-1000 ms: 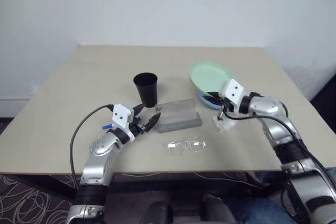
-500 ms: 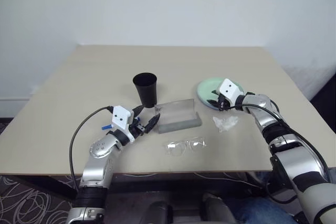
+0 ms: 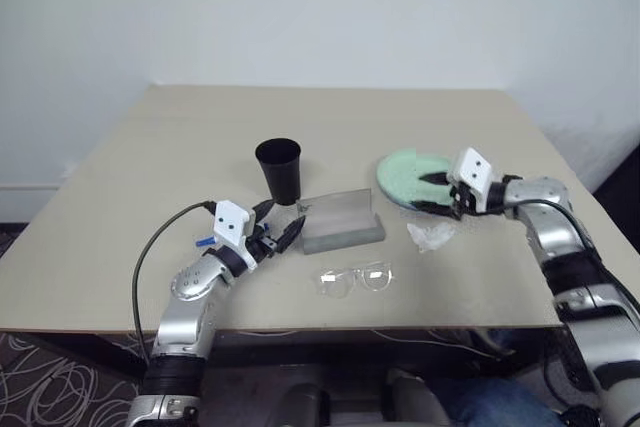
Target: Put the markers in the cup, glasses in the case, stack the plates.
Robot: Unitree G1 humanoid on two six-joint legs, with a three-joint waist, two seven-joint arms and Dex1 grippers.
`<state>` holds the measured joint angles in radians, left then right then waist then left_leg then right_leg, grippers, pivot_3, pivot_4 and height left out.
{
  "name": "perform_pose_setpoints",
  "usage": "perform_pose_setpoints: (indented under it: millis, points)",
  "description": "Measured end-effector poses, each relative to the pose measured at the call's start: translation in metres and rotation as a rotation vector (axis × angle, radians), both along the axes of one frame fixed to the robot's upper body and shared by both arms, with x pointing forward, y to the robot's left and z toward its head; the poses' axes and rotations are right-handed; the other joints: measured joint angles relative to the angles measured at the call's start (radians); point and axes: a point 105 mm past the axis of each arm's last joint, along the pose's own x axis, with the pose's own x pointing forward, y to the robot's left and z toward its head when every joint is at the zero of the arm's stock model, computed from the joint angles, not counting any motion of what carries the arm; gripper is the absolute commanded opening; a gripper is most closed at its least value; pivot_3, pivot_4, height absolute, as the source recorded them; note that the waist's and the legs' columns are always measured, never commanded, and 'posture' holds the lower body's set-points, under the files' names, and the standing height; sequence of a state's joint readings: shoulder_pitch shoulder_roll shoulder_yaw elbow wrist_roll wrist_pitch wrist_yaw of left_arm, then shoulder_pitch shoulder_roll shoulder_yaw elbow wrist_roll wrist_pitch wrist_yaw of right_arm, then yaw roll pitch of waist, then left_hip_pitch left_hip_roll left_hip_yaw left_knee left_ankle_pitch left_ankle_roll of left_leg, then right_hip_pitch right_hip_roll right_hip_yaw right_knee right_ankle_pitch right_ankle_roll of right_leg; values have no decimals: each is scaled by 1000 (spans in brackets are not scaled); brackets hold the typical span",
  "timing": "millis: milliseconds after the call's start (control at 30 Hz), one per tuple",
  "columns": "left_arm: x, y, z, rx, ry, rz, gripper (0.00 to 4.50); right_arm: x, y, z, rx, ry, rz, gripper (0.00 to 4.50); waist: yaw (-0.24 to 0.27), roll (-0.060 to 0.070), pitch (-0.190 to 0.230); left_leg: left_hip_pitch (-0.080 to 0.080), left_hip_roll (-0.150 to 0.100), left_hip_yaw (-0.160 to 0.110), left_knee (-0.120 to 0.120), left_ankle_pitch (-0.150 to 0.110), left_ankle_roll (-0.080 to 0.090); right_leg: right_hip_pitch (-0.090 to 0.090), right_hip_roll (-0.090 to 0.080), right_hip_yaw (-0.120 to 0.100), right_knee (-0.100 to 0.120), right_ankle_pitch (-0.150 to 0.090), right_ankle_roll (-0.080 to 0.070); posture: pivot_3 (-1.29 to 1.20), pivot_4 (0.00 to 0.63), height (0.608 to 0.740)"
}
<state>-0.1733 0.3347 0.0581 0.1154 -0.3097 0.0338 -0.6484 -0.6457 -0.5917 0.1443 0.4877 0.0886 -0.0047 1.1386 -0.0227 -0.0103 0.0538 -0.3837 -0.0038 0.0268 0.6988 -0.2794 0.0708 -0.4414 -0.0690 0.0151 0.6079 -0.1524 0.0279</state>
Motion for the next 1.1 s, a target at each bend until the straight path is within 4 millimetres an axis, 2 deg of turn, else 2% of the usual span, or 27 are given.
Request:
perform_pose_setpoints:
  millis: [167, 367, 567, 667, 867, 1100]
  points:
    - [3, -6, 4, -10, -12, -19, 3872, -14, -3, -12, -19, 92, 6, 2797, 0, 0, 0, 4, 1, 1, 0, 0, -1, 3, 1, 0, 1, -1, -2, 0, 0, 721]
    - [3, -6, 1, -11, -2, -19, 3872, -18, -4, -31, -47, 172, -24, 2797, 1, 0, 0, 4, 1, 1, 0, 1, -1, 3, 1, 1, 1, -1, -2, 0, 0, 721]
    - [3, -6, 2, -10, -5, -19, 3872, -19, -9, -60, -122, 245, -73, 2797, 2, 0, 0, 3, 0, 1, 0, 1, -1, 2, 1, 1, 0, -1, -2, 0, 0, 721]
    - [4, -5, 2, -10, -6, -15, 3872, -19, -11, -67, -156, 264, -78, 2224, 2, 0, 0, 3, 0, 1, 0, 1, -1, 2, 1, 1, 0, -1, -2, 0, 0, 721]
    - [4, -5, 2, -10, -6, -12, 3872, -17, -14, -68, -182, 264, -86, 129, 1, 0, 0, 3, 0, 1, 0, 1, -1, 2, 1, 1, 0, -1, -2, 0, 0, 721]
    - [4, -5, 2, -10, -6, -11, 3872, -16, -13, -66, -181, 257, -81, 53, 1, 0, 0, 3, 0, 1, 0, 1, -1, 2, 1, 1, 0, -1, -2, 0, 0, 721]
